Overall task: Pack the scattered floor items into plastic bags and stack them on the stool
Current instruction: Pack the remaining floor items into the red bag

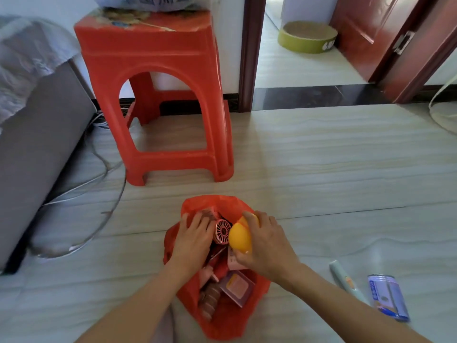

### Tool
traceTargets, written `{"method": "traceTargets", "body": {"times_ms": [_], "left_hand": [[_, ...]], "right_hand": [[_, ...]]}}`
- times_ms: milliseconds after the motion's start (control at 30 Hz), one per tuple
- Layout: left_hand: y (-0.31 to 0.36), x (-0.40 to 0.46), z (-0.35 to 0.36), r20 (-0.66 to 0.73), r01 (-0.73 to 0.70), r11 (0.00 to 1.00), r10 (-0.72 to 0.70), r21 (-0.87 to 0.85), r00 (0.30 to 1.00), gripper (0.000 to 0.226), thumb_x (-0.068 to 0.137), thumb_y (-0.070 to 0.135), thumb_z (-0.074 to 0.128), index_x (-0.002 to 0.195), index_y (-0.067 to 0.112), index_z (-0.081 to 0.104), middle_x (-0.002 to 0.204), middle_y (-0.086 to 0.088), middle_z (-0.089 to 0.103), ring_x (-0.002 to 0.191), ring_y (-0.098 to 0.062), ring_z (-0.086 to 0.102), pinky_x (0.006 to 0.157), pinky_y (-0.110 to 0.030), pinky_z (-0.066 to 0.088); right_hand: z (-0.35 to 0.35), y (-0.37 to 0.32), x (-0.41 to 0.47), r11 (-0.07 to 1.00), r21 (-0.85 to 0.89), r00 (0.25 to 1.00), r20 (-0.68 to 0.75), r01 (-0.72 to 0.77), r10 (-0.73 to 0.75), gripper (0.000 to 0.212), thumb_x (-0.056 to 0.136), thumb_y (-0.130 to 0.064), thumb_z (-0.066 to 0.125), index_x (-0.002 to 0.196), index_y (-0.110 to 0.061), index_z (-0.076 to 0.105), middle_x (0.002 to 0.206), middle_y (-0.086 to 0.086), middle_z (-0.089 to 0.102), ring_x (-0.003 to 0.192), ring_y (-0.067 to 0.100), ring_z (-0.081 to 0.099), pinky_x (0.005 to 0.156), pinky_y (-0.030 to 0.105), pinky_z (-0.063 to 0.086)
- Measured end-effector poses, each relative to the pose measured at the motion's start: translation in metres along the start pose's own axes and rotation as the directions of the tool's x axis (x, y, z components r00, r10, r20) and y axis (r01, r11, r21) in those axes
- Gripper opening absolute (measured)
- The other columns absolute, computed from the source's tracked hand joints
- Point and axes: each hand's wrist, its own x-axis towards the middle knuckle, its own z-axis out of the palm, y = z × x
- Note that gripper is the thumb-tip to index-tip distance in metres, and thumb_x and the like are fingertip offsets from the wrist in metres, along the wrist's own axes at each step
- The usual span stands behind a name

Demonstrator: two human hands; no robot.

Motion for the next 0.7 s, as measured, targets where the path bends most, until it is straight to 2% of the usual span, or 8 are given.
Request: {"method": "traceTargets", "body": {"times_ms": [167,233,267,333,367,433,567,700], "left_hand": [[-0.032,0.003,-0.012,-0.092,0.127,0.992,-0.124,0.025,0.988,0.071,0.059,0.010,0.063,0.127,0.021,0.048,0.119,-0.014,0.057,0.107,-0.033,0.050,0.083,-0.049,0.042],[-0.042,0.007,-0.026,0.057,0.277,0.961,-0.275,-0.018,0.960,0.077,0.067,0.010,0.065,0.136,0.018,0.031,0.115,-0.014,0.058,0.099,-0.033,0.057,0.076,-0.043,0.047],[-0.047,0.009,-0.031,0.216,0.421,0.902,-0.395,-0.091,0.893,0.075,0.075,0.015,0.064,0.138,0.015,0.024,0.114,-0.013,0.058,0.100,-0.032,0.059,0.078,-0.041,0.047],[-0.054,0.009,-0.033,0.473,0.663,0.717,-0.518,-0.214,0.713,0.054,0.082,0.020,0.058,0.129,0.008,0.035,0.113,-0.014,0.059,0.104,-0.033,0.058,0.082,-0.038,0.046],[-0.055,0.006,-0.033,0.509,0.704,0.658,-0.524,-0.267,0.683,0.039,0.082,0.019,0.055,0.118,0.006,0.046,0.112,-0.016,0.061,0.103,-0.033,0.059,0.081,-0.037,0.047],[-0.058,-0.001,-0.036,0.444,0.696,0.627,-0.544,-0.349,0.712,0.023,0.082,0.014,0.051,0.102,0.005,0.055,0.105,-0.019,0.064,0.098,-0.034,0.060,0.077,-0.037,0.048],[-0.063,-0.003,-0.050,0.226,0.590,0.690,-0.550,-0.419,0.804,0.016,0.085,0.011,0.048,0.096,0.005,0.057,0.096,-0.016,0.065,0.090,-0.034,0.060,0.075,-0.040,0.048],[-0.061,-0.007,-0.057,0.180,0.516,0.759,-0.487,-0.397,0.855,0.013,0.087,0.013,0.047,0.094,0.009,0.056,0.096,-0.011,0.063,0.089,-0.030,0.059,0.074,-0.039,0.047]], "right_hand": [[0.025,-0.003,0.008,0.989,-0.127,0.996,0.061,0.079,-0.072,0.081,0.043,-0.051,0.070,0.115,-0.020,0.049,0.100,0.006,0.062,0.076,0.027,0.062,0.059,0.035,0.052],[0.031,-0.011,0.011,0.987,-0.129,0.991,0.103,0.096,-0.083,0.079,0.047,-0.047,0.072,0.118,-0.019,0.051,0.105,0.009,0.061,0.080,0.029,0.061,0.060,0.037,0.052],[0.033,-0.016,0.013,0.989,-0.110,0.990,0.111,0.095,-0.083,0.078,0.051,-0.044,0.072,0.121,-0.017,0.050,0.110,0.011,0.059,0.085,0.031,0.061,0.063,0.038,0.051],[0.035,-0.029,0.017,0.997,-0.033,0.993,0.105,0.065,-0.061,0.075,0.062,-0.040,0.070,0.128,-0.015,0.046,0.121,0.014,0.052,0.096,0.035,0.057,0.072,0.041,0.050],[0.035,-0.036,0.020,0.999,0.018,0.995,0.096,0.031,-0.033,0.073,0.067,-0.039,0.068,0.131,-0.014,0.044,0.126,0.014,0.049,0.102,0.035,0.054,0.077,0.042,0.049],[0.039,-0.046,0.024,0.998,0.069,0.997,0.082,-0.009,0.003,0.069,0.070,-0.036,0.070,0.129,-0.011,0.045,0.128,0.015,0.047,0.104,0.035,0.054,0.081,0.040,0.049],[0.066,-0.044,0.034,0.987,-0.043,0.982,0.119,0.153,-0.147,0.063,0.051,-0.015,0.084,0.109,-0.005,0.060,0.109,0.019,0.062,0.088,0.033,0.065,0.060,0.034,0.057],[0.065,-0.046,0.038,0.966,-0.128,0.959,0.204,0.224,-0.195,0.038,0.074,0.005,0.060,0.111,0.001,0.056,0.116,0.020,0.054,0.100,0.036,0.058,0.067,0.037,0.053]]}}
